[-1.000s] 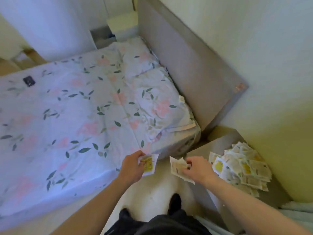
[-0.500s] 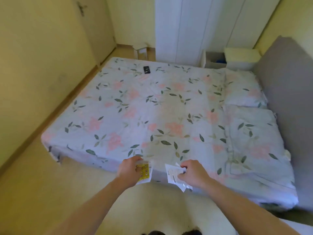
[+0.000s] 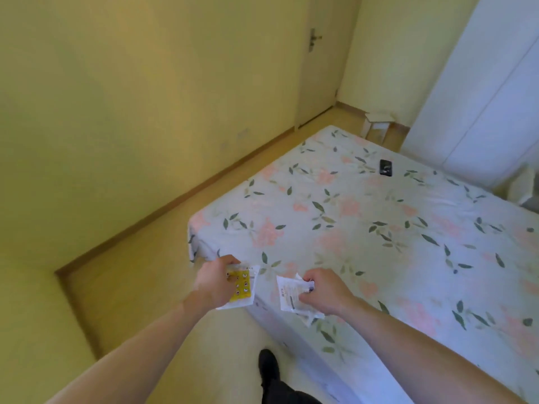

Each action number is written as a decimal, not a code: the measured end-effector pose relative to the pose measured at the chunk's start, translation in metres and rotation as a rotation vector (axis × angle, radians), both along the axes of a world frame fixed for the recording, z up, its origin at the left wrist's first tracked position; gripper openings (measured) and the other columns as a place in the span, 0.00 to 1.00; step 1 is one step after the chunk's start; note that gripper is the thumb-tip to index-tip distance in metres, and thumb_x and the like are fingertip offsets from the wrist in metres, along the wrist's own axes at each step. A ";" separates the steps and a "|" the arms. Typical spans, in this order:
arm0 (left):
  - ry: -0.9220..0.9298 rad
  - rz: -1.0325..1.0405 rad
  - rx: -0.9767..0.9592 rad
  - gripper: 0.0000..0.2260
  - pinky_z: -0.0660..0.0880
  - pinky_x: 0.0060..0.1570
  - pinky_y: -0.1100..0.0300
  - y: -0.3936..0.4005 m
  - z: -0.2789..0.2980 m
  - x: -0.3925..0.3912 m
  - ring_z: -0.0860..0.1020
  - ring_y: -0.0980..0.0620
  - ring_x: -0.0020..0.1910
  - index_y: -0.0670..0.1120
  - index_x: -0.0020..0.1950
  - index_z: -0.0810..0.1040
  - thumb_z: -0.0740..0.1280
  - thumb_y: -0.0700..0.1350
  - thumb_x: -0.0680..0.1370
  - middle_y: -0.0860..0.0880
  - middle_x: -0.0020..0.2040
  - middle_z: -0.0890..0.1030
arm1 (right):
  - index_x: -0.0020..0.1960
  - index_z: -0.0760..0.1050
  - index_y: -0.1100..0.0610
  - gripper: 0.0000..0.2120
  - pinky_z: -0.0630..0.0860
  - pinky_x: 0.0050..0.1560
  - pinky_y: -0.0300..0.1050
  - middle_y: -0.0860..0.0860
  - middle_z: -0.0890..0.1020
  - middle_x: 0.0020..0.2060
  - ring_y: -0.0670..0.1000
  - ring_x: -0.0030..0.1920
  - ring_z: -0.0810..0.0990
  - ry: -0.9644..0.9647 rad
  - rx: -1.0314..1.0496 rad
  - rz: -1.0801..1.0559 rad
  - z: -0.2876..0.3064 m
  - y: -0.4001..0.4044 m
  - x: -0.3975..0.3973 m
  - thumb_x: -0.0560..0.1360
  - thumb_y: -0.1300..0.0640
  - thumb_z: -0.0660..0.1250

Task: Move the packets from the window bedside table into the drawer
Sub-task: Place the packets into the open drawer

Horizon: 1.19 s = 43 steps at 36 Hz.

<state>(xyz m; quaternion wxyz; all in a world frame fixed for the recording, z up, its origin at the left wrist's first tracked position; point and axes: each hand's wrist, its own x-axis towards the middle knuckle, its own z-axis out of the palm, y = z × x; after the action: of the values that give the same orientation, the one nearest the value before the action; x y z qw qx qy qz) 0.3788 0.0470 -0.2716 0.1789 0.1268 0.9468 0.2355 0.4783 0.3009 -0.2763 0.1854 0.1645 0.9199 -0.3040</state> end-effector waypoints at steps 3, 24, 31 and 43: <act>-0.013 0.118 0.008 0.18 0.73 0.43 0.60 -0.022 0.004 -0.044 0.81 0.44 0.52 0.52 0.65 0.79 0.64 0.40 0.77 0.48 0.56 0.84 | 0.34 0.69 0.49 0.11 0.63 0.30 0.40 0.45 0.73 0.33 0.49 0.34 0.74 0.006 0.003 0.094 0.001 -0.014 -0.068 0.69 0.58 0.70; 0.020 0.585 0.077 0.19 0.72 0.39 0.62 -0.239 0.000 -0.330 0.79 0.50 0.45 0.52 0.64 0.79 0.64 0.37 0.76 0.51 0.52 0.83 | 0.44 0.77 0.54 0.04 0.66 0.34 0.43 0.51 0.81 0.38 0.49 0.31 0.71 0.023 0.032 0.424 0.003 -0.223 -0.470 0.69 0.59 0.69; -0.024 0.507 0.089 0.18 0.74 0.40 0.61 -0.299 0.009 -0.453 0.80 0.50 0.46 0.53 0.63 0.79 0.63 0.38 0.76 0.53 0.50 0.82 | 0.51 0.79 0.54 0.10 0.67 0.33 0.42 0.52 0.84 0.43 0.50 0.37 0.77 -0.041 0.027 0.362 0.002 -0.277 -0.565 0.70 0.57 0.67; -0.009 0.345 0.117 0.15 0.75 0.39 0.61 -0.301 0.018 -0.676 0.79 0.55 0.44 0.58 0.53 0.76 0.63 0.37 0.76 0.56 0.48 0.80 | 0.46 0.73 0.42 0.08 0.75 0.38 0.38 0.43 0.81 0.41 0.45 0.42 0.80 -0.062 0.018 0.290 -0.006 -0.282 -0.751 0.70 0.51 0.70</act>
<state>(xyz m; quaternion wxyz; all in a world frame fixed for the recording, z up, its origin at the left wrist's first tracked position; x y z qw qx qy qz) -0.2972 -0.2536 -0.2536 0.1324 -0.0284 0.9384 0.3180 -0.2728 0.0184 -0.2818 0.2543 0.0409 0.9305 -0.2605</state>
